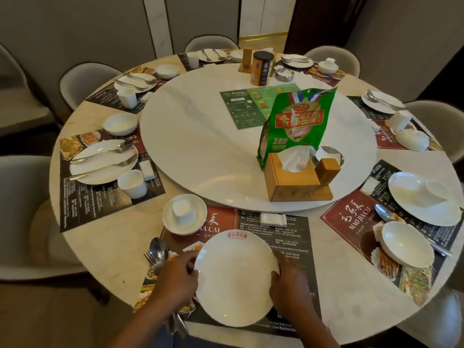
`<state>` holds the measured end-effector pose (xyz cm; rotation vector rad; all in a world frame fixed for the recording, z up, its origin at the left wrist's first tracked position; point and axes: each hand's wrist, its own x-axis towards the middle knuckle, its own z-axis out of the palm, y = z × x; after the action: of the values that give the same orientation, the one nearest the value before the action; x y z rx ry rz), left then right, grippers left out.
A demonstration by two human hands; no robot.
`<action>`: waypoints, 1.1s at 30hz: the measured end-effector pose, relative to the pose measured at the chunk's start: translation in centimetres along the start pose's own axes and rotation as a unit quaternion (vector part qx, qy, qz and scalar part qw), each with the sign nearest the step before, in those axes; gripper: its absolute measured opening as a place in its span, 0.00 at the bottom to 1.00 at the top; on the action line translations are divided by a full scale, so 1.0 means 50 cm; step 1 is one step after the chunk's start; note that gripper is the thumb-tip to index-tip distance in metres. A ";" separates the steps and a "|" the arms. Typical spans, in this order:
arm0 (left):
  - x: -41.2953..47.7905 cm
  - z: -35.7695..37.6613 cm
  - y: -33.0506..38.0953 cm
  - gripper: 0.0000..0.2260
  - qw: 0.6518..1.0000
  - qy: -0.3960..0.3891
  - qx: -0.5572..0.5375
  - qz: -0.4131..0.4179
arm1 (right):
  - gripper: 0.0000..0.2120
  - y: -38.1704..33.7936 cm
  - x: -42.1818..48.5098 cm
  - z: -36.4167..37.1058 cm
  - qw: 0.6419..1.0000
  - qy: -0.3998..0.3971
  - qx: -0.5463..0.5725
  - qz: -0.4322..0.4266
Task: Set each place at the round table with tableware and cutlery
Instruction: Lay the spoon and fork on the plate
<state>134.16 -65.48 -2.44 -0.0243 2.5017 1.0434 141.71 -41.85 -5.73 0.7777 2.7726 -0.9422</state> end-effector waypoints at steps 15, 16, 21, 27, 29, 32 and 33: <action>0.004 -0.020 0.009 0.17 1.000 0.012 -0.025 0.002 | 0.23 -0.007 0.011 0.019 0.999 0.024 0.043 -0.003; 0.004 -0.022 0.010 0.17 1.000 0.010 -0.024 0.004 | 0.22 -0.008 0.014 0.012 0.999 0.019 0.042 -0.002; 0.005 -0.030 0.011 0.19 1.000 0.002 -0.010 0.015 | 0.17 -0.008 0.096 -0.035 0.996 0.084 0.003 -0.031; 0.013 -0.053 0.003 0.12 0.997 0.043 0.039 0.041 | 0.21 -0.009 0.195 -0.061 0.992 0.096 -0.042 -0.070; 0.019 -0.065 -0.001 0.13 0.997 0.051 0.042 0.050 | 0.20 -0.008 0.195 -0.054 0.991 0.090 -0.064 -0.072; 0.024 -0.080 -0.002 0.15 0.996 0.061 0.037 0.053 | 0.15 -0.004 0.180 -0.046 0.990 0.105 -0.053 -0.075; 0.026 -0.084 -0.003 0.14 0.996 0.064 0.038 0.057 | 0.14 -0.003 0.175 -0.043 0.989 0.112 -0.050 -0.081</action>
<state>131.44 -68.26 -0.42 0.0764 2.6842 1.0193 134.20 -36.88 -6.23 0.6927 3.0910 -0.7756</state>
